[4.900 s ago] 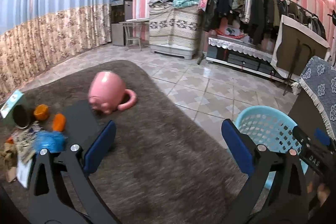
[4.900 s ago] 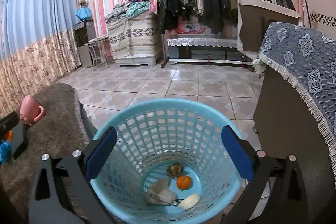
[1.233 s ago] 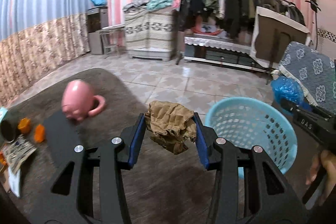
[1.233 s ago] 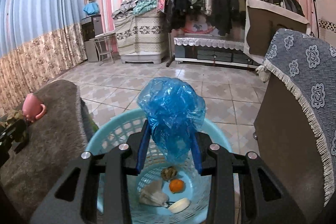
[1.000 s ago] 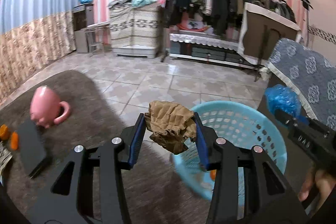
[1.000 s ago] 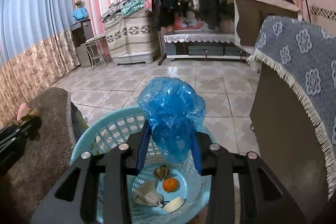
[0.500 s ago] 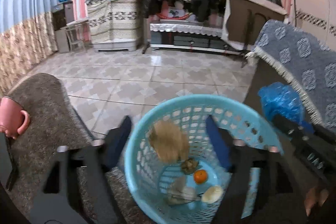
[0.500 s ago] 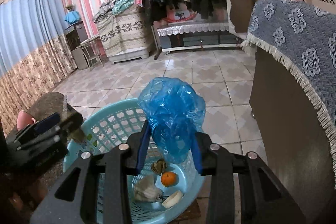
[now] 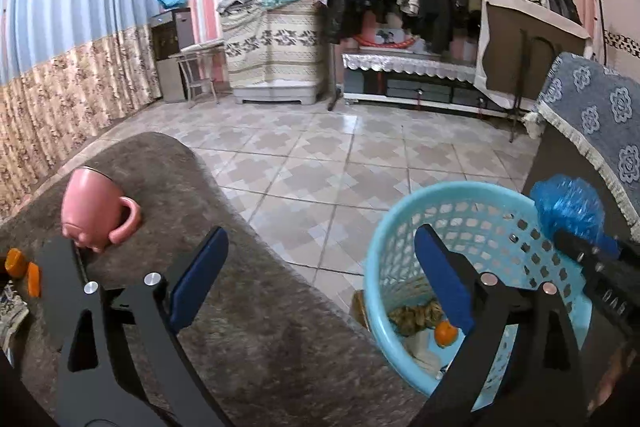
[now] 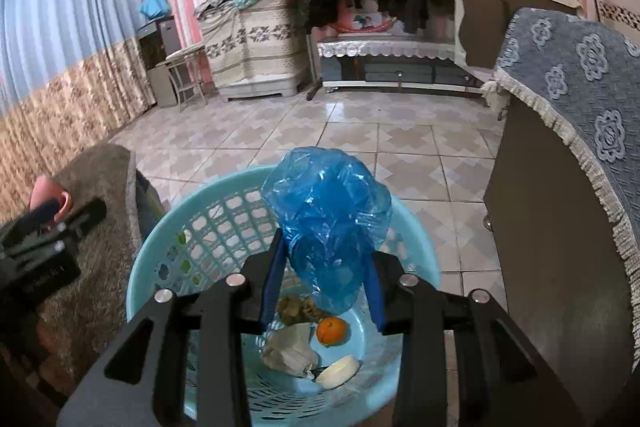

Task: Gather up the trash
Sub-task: 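Carry both items over the blue basket and open both tools to drop them, then withdraw both open tools from the basket, then grasp the white receipt with the left tool while the right tool grasps the printed snack bag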

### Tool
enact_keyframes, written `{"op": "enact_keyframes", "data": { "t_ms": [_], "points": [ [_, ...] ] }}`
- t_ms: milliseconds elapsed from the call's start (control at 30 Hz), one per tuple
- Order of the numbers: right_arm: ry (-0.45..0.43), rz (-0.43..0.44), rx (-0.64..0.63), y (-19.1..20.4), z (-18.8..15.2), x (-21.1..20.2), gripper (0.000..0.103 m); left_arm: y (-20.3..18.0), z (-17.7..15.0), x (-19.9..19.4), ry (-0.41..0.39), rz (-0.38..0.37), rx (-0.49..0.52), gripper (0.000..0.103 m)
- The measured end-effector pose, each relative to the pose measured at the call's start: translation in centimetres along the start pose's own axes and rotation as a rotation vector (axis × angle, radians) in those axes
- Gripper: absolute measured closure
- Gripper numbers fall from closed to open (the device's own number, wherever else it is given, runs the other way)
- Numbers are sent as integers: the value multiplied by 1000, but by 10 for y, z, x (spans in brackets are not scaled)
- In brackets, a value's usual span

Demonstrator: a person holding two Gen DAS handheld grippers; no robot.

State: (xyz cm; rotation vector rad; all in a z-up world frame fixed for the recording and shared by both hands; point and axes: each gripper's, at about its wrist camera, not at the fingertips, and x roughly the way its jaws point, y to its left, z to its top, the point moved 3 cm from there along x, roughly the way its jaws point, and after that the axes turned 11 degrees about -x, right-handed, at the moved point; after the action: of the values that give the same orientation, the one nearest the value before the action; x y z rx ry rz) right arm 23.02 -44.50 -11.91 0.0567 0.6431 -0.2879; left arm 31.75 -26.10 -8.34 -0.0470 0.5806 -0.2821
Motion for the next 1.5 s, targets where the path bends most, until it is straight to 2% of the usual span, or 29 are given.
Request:
{"op": "enact_keyframes", "data": {
  "t_ms": [33, 67, 100, 167, 267, 367, 467, 700, 833, 1100, 1300, 1433, 1500],
  "points": [
    [-3, 2, -7, 3, 0, 1, 66, -1, 1, -1, -4, -3, -2, 11],
    [-15, 4, -15, 7, 1, 2, 59, -1, 2, -2, -5, -5, -1, 11],
    [-21, -2, -29, 12, 2, 2, 43, -1, 3, -3, -7, -5, 3, 11],
    [-36, -42, -51, 16, 1, 0, 27, -2, 4, -3, -13, 6, 18, 11],
    [-40, -46, -57, 17, 0, -2, 26, 5, 7, -5, -8, 11, 12, 11],
    [-33, -64, -52, 15, -2, -4, 14, 15, 10, -4, 20, -11, -43, 11],
    [-47, -62, -33, 15, -3, -9, 9, 23, 10, -4, 26, 2, -66, 11],
    [-87, -54, -76, 29, 1, -20, 8, 39, 14, -27, -5, -2, -125, 9],
    [-115, -48, -106, 42, 4, -28, 8, 59, 9, -52, -50, 45, -114, 6],
    [-124, 9, -124, 83, 9, -38, 8, 152, -13, -99, -46, 176, -276, 6],
    [-121, 139, -165, 141, 10, -46, 8, 234, -36, -130, -30, 331, -296, 6],
    [-122, 185, -215, 182, 9, -51, 8, 282, -59, -139, 16, 437, -286, 6],
    [-119, 205, -246, 200, 7, -53, 8, 304, -66, -141, 35, 462, -295, 6]
  ]
}}
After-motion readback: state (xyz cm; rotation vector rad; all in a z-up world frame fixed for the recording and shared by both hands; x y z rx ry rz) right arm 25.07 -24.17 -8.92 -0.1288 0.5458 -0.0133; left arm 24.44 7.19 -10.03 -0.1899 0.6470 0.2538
